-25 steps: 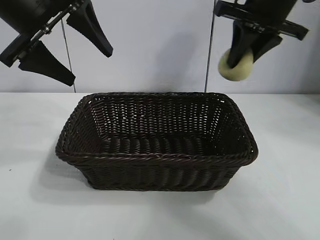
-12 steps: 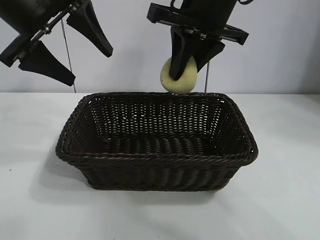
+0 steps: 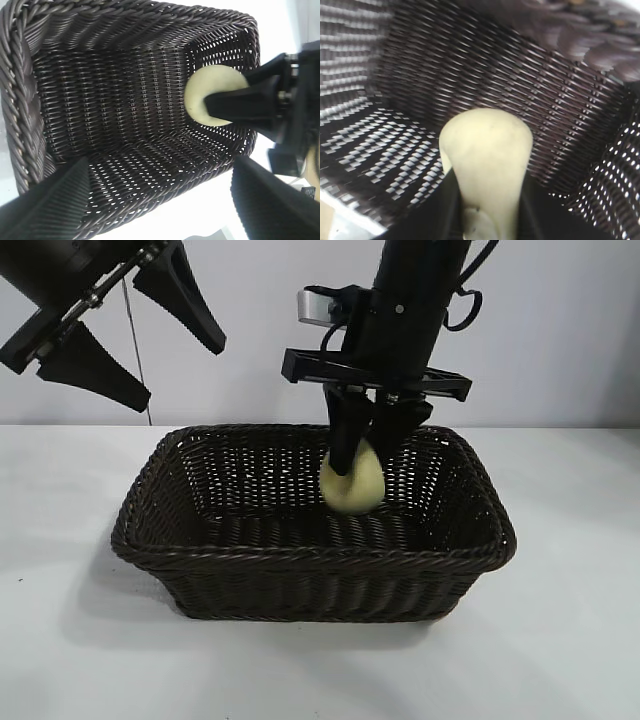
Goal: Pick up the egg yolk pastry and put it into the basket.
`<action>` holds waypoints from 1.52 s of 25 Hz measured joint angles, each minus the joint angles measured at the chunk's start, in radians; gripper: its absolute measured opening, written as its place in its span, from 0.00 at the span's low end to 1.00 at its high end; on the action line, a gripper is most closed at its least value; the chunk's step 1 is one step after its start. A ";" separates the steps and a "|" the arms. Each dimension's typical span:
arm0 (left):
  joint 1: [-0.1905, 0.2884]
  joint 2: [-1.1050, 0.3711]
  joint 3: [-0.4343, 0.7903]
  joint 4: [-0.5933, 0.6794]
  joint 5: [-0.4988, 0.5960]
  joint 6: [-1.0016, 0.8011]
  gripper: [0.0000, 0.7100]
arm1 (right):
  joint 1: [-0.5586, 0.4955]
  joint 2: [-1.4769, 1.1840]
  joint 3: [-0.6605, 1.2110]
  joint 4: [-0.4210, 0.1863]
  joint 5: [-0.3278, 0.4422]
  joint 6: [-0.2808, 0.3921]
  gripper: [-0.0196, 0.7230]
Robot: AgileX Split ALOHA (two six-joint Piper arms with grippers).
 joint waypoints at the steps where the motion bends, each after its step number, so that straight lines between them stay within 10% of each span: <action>1: 0.000 0.000 0.000 0.000 -0.002 0.000 0.80 | 0.000 -0.020 0.000 -0.003 0.000 0.000 0.58; 17: 0.000 0.000 0.000 0.000 0.002 0.000 0.80 | -0.201 -0.249 -0.002 0.003 0.005 -0.019 0.58; 38: 0.000 0.000 0.000 0.001 0.005 0.000 0.80 | -0.205 -0.291 0.196 0.013 0.005 -0.059 0.58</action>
